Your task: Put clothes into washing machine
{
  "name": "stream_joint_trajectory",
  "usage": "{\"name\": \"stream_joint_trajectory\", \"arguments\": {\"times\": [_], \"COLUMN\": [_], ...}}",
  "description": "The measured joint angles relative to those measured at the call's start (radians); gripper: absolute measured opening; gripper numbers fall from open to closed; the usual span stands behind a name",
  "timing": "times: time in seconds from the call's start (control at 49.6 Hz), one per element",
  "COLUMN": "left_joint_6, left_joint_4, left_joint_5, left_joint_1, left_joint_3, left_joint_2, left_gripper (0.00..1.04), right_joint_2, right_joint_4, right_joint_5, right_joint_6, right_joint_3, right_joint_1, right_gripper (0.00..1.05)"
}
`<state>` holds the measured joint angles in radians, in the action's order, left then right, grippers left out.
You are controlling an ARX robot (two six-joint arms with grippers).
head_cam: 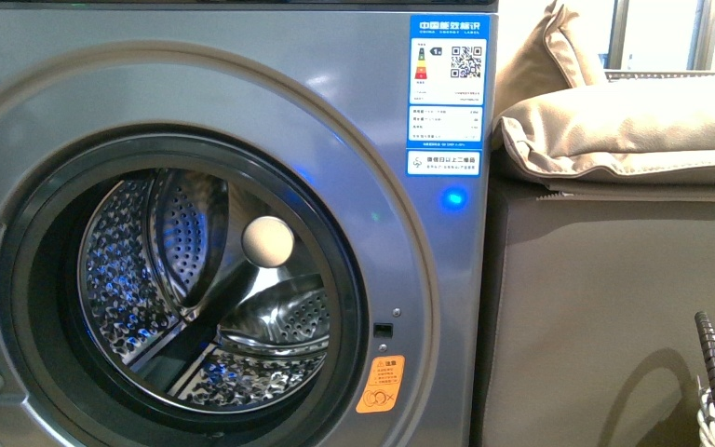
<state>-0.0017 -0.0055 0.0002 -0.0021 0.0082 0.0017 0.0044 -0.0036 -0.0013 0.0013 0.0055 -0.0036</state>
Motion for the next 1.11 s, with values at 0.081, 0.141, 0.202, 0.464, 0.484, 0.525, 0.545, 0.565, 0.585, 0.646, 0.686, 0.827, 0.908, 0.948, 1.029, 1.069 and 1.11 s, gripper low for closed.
{"name": "stream_joint_trajectory", "arguments": {"times": [0.081, 0.141, 0.202, 0.464, 0.484, 0.525, 0.545, 0.565, 0.585, 0.646, 0.686, 0.827, 0.908, 0.948, 1.029, 1.069, 1.11], "left_joint_6": [0.000, 0.000, 0.000, 0.000, 0.000, 0.000, 0.000, 0.000, 0.000, 0.000, 0.000, 0.000, 0.000, 0.000, 0.000, 0.000, 0.000], "left_joint_4": [0.000, 0.000, 0.000, 0.000, 0.000, 0.000, 0.000, 0.000, 0.000, 0.000, 0.000, 0.000, 0.000, 0.000, 0.000, 0.000, 0.000], "left_joint_5": [0.000, 0.000, 0.000, 0.000, 0.000, 0.001, 0.000, 0.000, -0.002, -0.001, 0.000, 0.000, 0.000, 0.000, 0.000, 0.000, 0.000], "left_joint_1": [0.000, 0.000, 0.000, 0.000, 0.000, 0.000, 0.000, 0.000, 0.000, 0.000, 0.000, 0.000, 0.000, 0.000, 0.000, 0.000, 0.000], "left_joint_3": [0.000, 0.000, 0.000, 0.000, 0.000, 0.000, 0.000, 0.000, 0.000, 0.000, 0.000, 0.000, 0.000, 0.000, 0.000, 0.000, 0.000], "left_joint_2": [0.000, 0.000, 0.000, 0.000, 0.000, 0.000, 0.000, 0.000, 0.000, 0.000, 0.000, 0.000, 0.000, 0.000, 0.000, 0.000, 0.000], "left_gripper": [0.98, 0.98, 0.98, 0.98, 0.98, 0.98, 0.98, 0.98, 0.98, 0.98, 0.98, 0.98, 0.98, 0.98, 0.98, 0.98, 0.98], "right_joint_2": [0.000, 0.000, 0.000, 0.027, 0.046, 0.077, 0.094, 0.111, 0.127, 0.184, 0.227, 0.389, 0.463, 0.496, 0.566, 0.605, 0.650], "right_joint_4": [0.000, 0.000, 0.000, 0.076, 0.121, 0.197, 0.233, 0.268, 0.299, 0.397, 0.466, 0.661, 0.721, 0.745, 0.789, 0.808, 0.829], "right_joint_5": [0.000, 0.000, 0.000, -0.195, -0.285, -0.452, -0.525, -0.585, -0.637, -0.752, -0.789, -0.826, -0.832, -0.831, -0.828, -0.824, -0.816], "right_joint_6": [0.000, 0.000, 0.000, 0.047, 0.062, 0.100, 0.120, 0.133, 0.145, 0.174, 0.188, 0.225, 0.241, 0.242, 0.246, 0.248, 0.254], "right_joint_3": [0.000, 0.000, 0.000, -0.002, -0.002, -0.002, -0.001, -0.001, -0.001, -0.001, -0.001, 0.006, 0.030, 0.047, 0.087, 0.110, 0.137], "right_joint_1": [0.000, 0.000, 0.000, -0.064, -0.105, -0.187, -0.227, -0.264, -0.296, -0.370, -0.402, -0.446, -0.443, -0.439, -0.431, -0.430, -0.434], "right_gripper": [0.97, 0.97, 0.97, 0.97, 0.97, 0.97, 0.97, 0.97, 0.97, 0.97, 0.97, 0.97, 0.97, 0.97, 0.97, 0.97, 0.97]}}
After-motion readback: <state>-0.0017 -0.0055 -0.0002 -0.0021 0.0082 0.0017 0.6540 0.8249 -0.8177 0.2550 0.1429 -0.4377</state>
